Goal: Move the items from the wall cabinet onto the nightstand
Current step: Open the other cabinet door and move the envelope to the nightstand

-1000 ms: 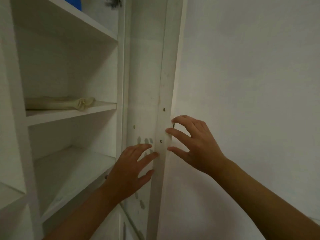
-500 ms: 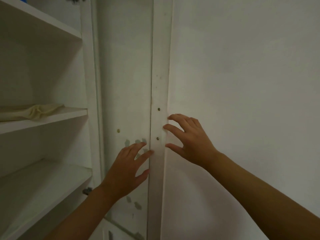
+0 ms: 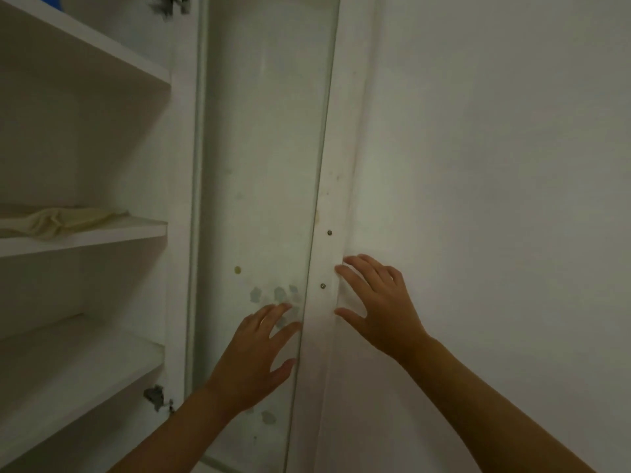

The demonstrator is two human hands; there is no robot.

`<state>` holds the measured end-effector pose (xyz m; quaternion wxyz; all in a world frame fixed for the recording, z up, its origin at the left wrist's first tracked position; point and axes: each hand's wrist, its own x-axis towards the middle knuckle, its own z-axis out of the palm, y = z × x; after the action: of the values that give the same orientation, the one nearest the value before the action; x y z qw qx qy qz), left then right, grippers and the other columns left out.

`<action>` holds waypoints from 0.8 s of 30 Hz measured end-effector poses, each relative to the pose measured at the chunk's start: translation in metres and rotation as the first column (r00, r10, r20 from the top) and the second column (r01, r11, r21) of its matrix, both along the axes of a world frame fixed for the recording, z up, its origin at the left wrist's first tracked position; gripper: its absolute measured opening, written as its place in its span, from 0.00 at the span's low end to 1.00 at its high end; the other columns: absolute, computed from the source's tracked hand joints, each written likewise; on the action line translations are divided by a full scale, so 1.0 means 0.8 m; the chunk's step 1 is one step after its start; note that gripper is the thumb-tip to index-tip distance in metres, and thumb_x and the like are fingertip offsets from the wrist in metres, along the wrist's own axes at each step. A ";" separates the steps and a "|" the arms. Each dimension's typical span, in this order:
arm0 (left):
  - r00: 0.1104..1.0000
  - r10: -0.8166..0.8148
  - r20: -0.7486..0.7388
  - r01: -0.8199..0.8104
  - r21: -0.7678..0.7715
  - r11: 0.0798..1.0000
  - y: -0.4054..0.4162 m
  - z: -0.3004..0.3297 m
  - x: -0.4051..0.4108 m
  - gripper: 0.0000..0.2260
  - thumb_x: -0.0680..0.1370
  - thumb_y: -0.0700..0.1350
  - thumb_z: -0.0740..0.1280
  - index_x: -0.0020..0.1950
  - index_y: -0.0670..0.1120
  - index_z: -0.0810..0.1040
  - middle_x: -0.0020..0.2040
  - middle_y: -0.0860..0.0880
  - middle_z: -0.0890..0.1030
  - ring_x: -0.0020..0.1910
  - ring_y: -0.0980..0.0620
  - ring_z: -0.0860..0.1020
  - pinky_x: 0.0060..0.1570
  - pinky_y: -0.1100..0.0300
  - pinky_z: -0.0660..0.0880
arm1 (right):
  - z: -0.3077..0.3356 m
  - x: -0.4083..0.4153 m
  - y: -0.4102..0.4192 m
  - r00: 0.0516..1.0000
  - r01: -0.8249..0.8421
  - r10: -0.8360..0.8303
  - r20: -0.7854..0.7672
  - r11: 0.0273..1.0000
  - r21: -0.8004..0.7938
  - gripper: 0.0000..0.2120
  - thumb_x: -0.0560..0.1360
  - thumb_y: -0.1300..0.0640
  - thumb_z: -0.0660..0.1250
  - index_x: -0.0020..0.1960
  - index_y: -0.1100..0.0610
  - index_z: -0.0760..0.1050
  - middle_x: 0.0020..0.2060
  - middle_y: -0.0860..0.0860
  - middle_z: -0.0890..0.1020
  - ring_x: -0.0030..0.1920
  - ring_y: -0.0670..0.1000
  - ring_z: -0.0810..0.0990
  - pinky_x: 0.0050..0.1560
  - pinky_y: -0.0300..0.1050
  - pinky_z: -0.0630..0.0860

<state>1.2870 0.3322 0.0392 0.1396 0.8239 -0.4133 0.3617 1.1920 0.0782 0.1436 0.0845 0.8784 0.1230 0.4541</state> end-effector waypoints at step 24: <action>0.999 0.029 -0.021 -0.027 0.078 0.997 0.118 0.058 -0.005 0.26 0.81 0.62 0.57 0.77 0.55 0.68 0.80 0.49 0.65 0.77 0.45 0.66 0.72 0.38 0.67 | 0.017 -0.025 0.098 0.997 0.043 -0.042 0.072 0.999 -0.017 0.28 0.78 0.43 0.70 0.74 0.53 0.72 0.75 0.52 0.70 0.76 0.55 0.66 0.74 0.58 0.64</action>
<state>1.2829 0.4265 0.0856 0.1070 0.8385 -0.4138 0.3380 1.1718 0.1563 0.1568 0.1067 0.8632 0.1054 0.4820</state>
